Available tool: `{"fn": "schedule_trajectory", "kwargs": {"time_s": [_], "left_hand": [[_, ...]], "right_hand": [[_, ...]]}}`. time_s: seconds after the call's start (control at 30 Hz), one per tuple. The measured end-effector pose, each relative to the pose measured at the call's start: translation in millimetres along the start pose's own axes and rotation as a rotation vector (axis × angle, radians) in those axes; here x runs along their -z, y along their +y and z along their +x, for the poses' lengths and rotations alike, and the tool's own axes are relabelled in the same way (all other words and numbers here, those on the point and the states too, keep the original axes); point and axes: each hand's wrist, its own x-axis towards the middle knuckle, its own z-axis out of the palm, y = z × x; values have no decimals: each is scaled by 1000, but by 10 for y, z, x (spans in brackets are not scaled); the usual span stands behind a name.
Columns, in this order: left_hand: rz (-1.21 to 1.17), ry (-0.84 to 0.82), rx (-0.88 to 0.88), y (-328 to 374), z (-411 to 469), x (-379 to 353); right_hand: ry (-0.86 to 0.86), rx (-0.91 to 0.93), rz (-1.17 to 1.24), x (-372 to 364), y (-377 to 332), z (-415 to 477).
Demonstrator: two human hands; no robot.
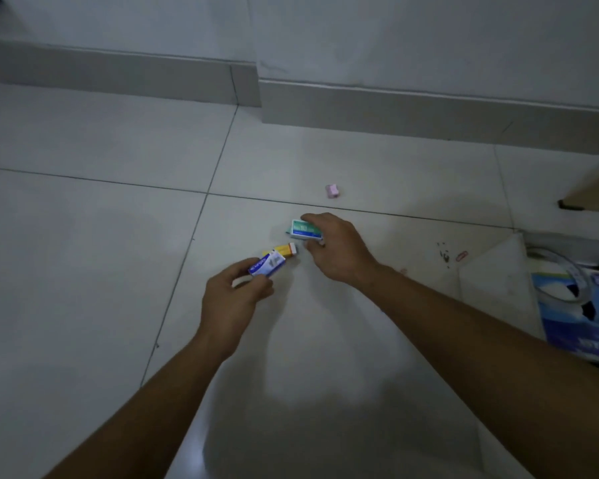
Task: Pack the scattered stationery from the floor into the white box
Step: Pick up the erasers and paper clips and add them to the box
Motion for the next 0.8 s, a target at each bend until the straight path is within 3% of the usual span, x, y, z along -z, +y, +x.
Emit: {"fn": "schedule_trajectory", "kwargs": {"time_s": [0.1,0.27,0.47,0.67,0.8], "left_hand": [[-55,-110,32,-27,-217,-58],[-137,-250,88,-5,-547,-223],[-355,-399,295,94,-852,-580],[-136,-519,112,215,-1094,-1004],[-99,-554,75,368,-1237,-1237]], "right_hand": [[-57,64,204,176,-201,-319],[-280,110,82,424,-145,-813],[-230,65,58,782,-49,-1331],[-83,23,108,1233,68,-1774],[20,24,-27,1439,143,-2011]]}}
